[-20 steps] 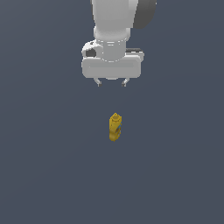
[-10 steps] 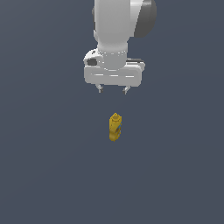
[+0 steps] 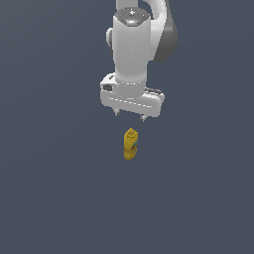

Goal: Pick up the object and move it to a goal position.

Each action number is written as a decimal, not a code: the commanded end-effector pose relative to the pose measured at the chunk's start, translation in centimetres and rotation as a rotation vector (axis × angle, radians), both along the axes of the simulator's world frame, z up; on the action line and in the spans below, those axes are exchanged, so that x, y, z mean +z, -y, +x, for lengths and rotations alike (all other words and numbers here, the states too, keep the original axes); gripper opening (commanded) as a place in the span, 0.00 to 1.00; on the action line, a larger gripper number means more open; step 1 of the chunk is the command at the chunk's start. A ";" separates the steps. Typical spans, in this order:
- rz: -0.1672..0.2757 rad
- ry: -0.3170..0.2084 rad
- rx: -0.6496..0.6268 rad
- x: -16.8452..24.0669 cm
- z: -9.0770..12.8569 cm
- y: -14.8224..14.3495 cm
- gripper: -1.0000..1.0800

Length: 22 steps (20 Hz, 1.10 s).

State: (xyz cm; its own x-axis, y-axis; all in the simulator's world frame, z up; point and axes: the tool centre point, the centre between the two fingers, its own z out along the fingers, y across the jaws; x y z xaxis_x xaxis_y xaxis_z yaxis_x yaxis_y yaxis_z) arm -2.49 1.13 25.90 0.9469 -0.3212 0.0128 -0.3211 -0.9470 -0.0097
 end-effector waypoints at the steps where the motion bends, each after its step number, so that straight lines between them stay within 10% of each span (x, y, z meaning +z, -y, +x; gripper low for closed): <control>1: -0.001 -0.004 -0.049 -1.1 0.5 -0.2 0.96; 22: -0.004 -0.016 -0.165 -5.0 1.4 -0.7 0.96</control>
